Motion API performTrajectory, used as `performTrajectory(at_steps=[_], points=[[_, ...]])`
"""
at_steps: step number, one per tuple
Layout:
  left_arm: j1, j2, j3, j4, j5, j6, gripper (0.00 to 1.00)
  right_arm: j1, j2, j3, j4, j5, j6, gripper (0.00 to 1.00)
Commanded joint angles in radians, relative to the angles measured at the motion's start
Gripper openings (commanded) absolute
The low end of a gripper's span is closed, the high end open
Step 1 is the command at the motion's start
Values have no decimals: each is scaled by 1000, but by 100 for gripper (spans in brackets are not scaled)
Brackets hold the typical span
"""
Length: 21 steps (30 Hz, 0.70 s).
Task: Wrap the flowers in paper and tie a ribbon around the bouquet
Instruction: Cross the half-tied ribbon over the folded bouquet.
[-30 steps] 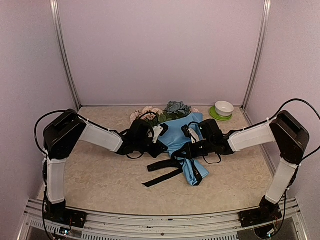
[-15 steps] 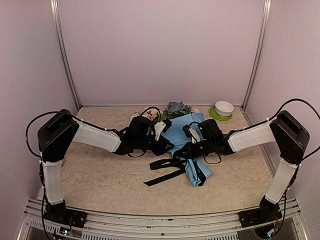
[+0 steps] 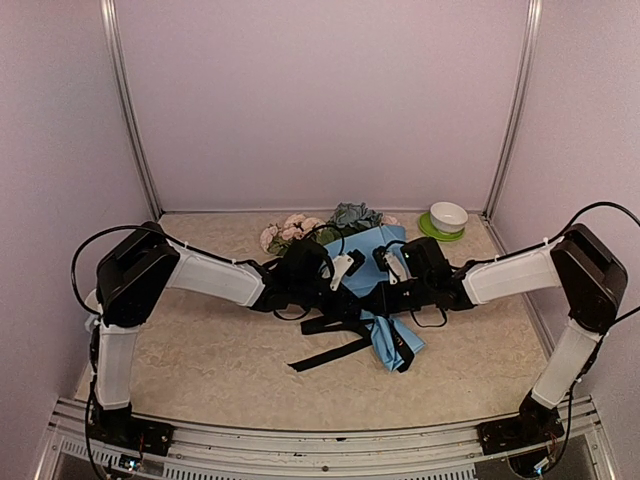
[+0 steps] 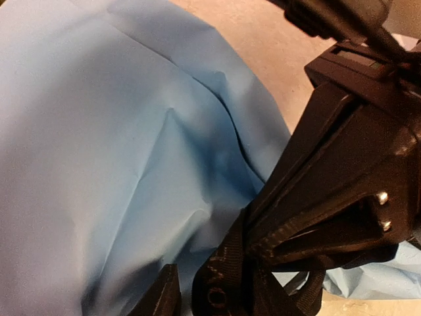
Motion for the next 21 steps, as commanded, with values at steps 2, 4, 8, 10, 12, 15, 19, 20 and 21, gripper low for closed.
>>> performTrajectory(at_steps=[2, 4, 8, 10, 12, 15, 19, 20, 21], points=[[2, 18, 27, -45, -64, 7, 30, -6, -12, -20, -8, 15, 13, 0], [2, 7, 10, -30, -62, 4, 31, -6, -16, -23, -14, 23, 12, 0], [5, -14, -18, 13, -14, -9, 47, -6, -17, -13, -67, 52, 2, 0], [13, -15, -21, 24, -11, -23, 49, -4, -30, -14, -83, 52, -5, 0], [25, -14, -16, 25, -8, -38, 50, 1, -44, -13, -102, 46, -12, 0], [31, -17, -15, 24, 1, -40, 50, 7, -45, 4, -139, 38, -18, 0], [37, -23, -32, 41, 45, -43, 55, 11, -42, 20, -185, 52, -22, 0], [39, -24, -38, 51, 54, -47, 56, 11, -39, 24, -196, 53, -22, 0], [38, -24, -40, 53, 52, -47, 57, 11, -39, 25, -200, 52, -22, 0]])
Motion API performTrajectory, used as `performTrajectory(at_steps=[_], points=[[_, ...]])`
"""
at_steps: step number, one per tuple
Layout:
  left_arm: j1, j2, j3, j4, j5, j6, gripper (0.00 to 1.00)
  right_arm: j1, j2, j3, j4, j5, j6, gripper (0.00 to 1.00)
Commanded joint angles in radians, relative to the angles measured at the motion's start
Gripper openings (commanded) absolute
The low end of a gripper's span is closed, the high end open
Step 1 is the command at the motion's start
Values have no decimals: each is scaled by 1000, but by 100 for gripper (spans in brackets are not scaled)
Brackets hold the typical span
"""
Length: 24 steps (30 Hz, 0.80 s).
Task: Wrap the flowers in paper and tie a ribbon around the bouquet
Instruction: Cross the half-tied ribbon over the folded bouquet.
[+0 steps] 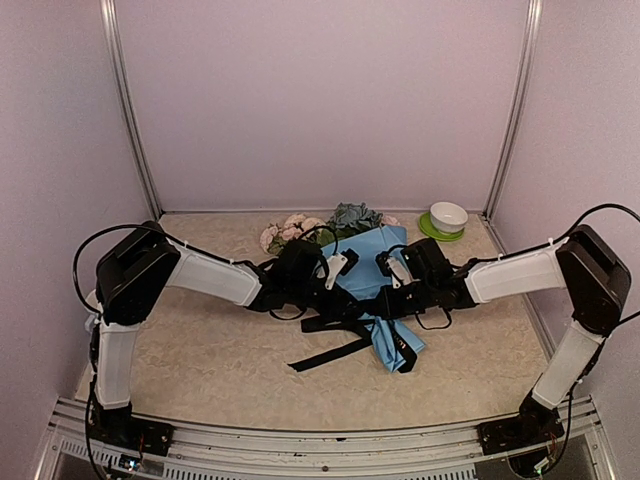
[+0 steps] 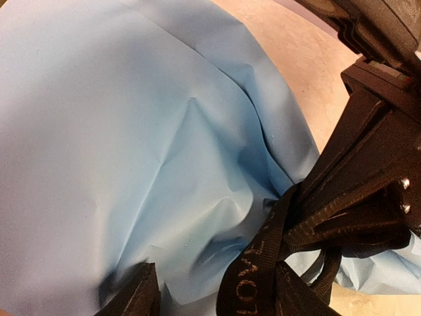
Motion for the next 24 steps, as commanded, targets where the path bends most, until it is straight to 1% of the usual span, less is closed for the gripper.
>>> performTrajectory(at_steps=[1, 5, 7, 9, 11, 12, 14, 16, 17, 20, 21, 24], points=[[9, -33, -25, 32, 32, -11, 57, 8, -15, 23, -79, 15, -16, 0], [7, -32, -21, 25, 28, -7, 58, 8, 8, 41, -81, 5, -21, 0], [9, -40, -21, 26, 33, -8, 61, 8, 14, 53, -98, 22, -27, 0], [10, -55, -28, 41, 69, -7, 64, 8, 8, 55, -116, 39, -32, 0], [10, -69, -38, 65, 140, -8, 68, 8, -4, 48, -119, 32, -43, 0], [9, -72, -37, 73, 179, -7, 69, 8, -8, 42, -112, 14, -44, 0], [7, -77, -34, 92, 209, -18, 69, 8, -10, 41, -109, -10, -45, 0], [8, -75, -30, 109, 195, -24, 67, 8, -11, 43, -113, -14, -42, 0], [6, -67, -19, 101, 156, -20, 64, 8, -11, 42, -110, -18, -35, 0], [-7, -15, 69, -20, 72, 18, 50, 8, -14, 46, -108, -25, -28, 0], [-16, -1, 97, -66, 42, 35, 47, 8, -14, 49, -116, -24, -27, 0], [-38, 7, 107, -103, -44, 77, 46, 6, -13, 53, -136, -25, -18, 0]])
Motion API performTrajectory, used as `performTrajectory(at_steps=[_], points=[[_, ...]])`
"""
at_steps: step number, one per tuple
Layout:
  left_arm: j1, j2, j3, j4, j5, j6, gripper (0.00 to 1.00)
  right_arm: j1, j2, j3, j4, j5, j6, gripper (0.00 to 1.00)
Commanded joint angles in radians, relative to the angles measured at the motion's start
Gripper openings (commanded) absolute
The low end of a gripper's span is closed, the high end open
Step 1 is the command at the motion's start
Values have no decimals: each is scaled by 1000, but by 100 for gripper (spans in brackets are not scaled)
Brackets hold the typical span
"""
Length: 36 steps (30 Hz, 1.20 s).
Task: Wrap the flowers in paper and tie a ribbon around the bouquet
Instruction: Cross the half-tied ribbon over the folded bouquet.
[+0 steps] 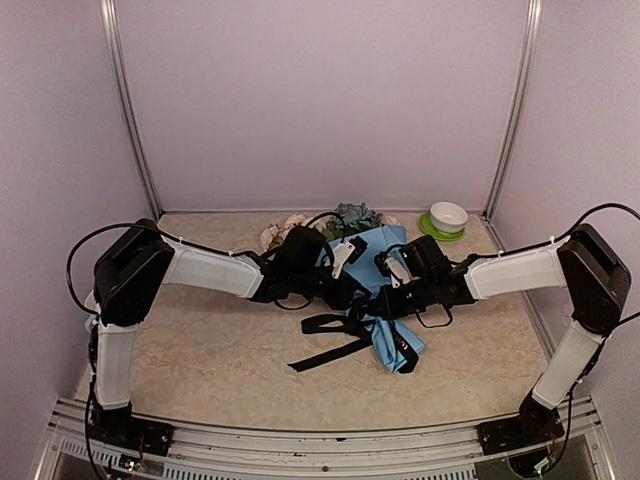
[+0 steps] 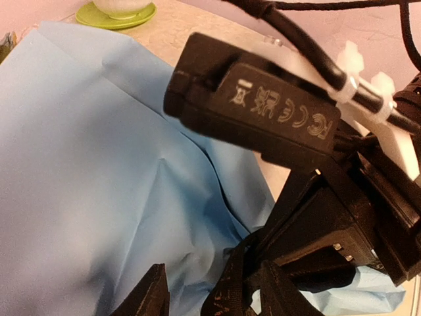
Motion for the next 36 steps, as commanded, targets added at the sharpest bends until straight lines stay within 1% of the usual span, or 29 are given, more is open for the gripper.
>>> performTrajectory(at_steps=[1, 4, 6, 8, 11, 13, 17, 18, 23, 25, 26, 29, 31, 33, 36], points=[[-32, 26, 40, -88, -130, 67, 46, 6, -15, 12, -55, -23, 22, 0], [-30, 35, 49, -106, -162, 68, 44, -5, -22, -7, -24, -70, 70, 0], [-30, 40, 56, -118, -139, 75, 48, -8, -20, -8, -3, -86, 93, 0], [-26, 40, 46, -102, -82, 71, 52, -8, -13, 1, -7, -70, 99, 0], [-24, 53, 55, -104, -75, 58, 53, -8, -10, 4, -14, -56, 100, 0], [-24, 60, 64, -109, -120, 51, 46, -8, -12, 2, -15, -58, 98, 0], [-22, 71, 77, -110, -170, 37, 39, -8, -15, -9, -15, -64, 92, 0], [-24, 74, 80, -115, -182, 37, 35, -8, -18, -12, -15, -65, 92, 0], [-27, 80, 82, -135, -193, 47, 24, -9, -18, -18, -7, -59, 96, 0], [-27, 75, 76, -132, -209, 43, 14, -8, -15, -18, -2, -63, 99, 0], [-26, 64, 69, -126, -210, 39, 11, -8, -13, -18, 4, -67, 100, 0], [-29, 19, 30, -74, -169, 30, 7, -7, -5, -18, 27, -92, 98, 0], [-32, -24, -20, 18, -138, 11, 0, -8, -3, -21, 53, -105, 98, 0], [-32, -53, -52, 78, -107, -18, 0, -8, -6, -26, 78, -112, 100, 0], [-36, -58, -50, 92, -57, -55, 0, -8, -14, -34, 104, -107, 122, 0]])
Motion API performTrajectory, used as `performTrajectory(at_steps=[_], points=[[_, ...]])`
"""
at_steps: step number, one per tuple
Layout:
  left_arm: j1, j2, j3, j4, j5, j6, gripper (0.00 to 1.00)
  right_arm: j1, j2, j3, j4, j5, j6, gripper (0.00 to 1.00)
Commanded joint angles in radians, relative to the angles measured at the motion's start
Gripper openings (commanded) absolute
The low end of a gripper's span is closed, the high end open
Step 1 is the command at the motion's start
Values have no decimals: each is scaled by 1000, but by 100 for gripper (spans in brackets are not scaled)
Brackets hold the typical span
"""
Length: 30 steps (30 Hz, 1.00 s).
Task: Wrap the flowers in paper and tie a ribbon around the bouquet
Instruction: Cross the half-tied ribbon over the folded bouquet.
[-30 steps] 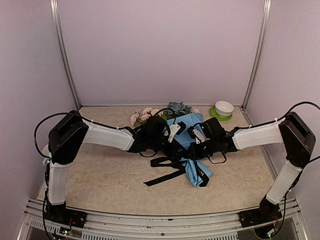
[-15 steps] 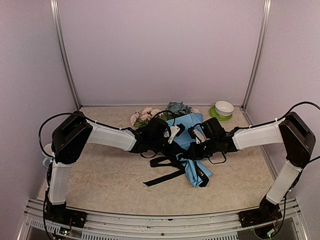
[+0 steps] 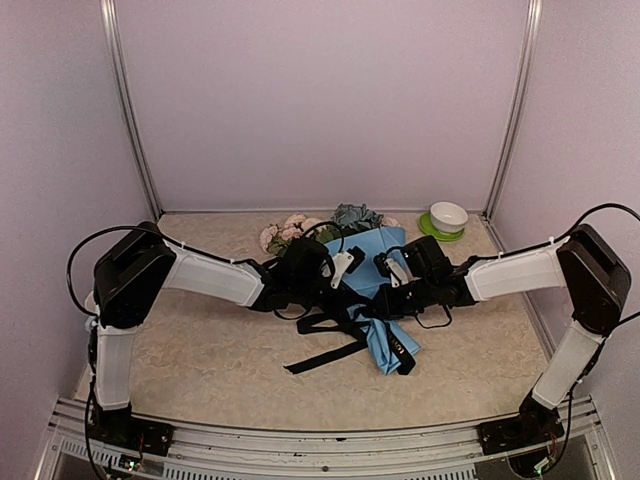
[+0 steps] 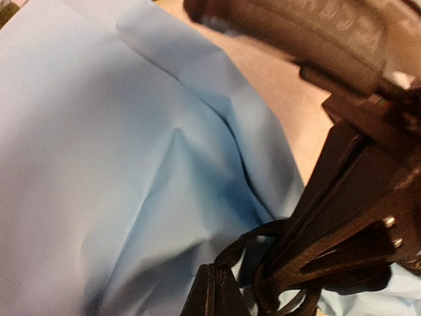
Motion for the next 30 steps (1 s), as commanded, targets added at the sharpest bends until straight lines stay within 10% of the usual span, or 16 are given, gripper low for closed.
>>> performTrajectory(at_steps=[1, 15, 30], points=[[-11, -59, -8, 116, 84, -65, 0, -6, -14, -20, 63, -14, 33, 0], [-64, -49, -122, 207, 219, -117, 0, -25, -50, -92, 147, 11, 157, 0], [-103, 4, -148, 207, 67, -38, 0, -41, -113, -50, -64, -26, 162, 14]])
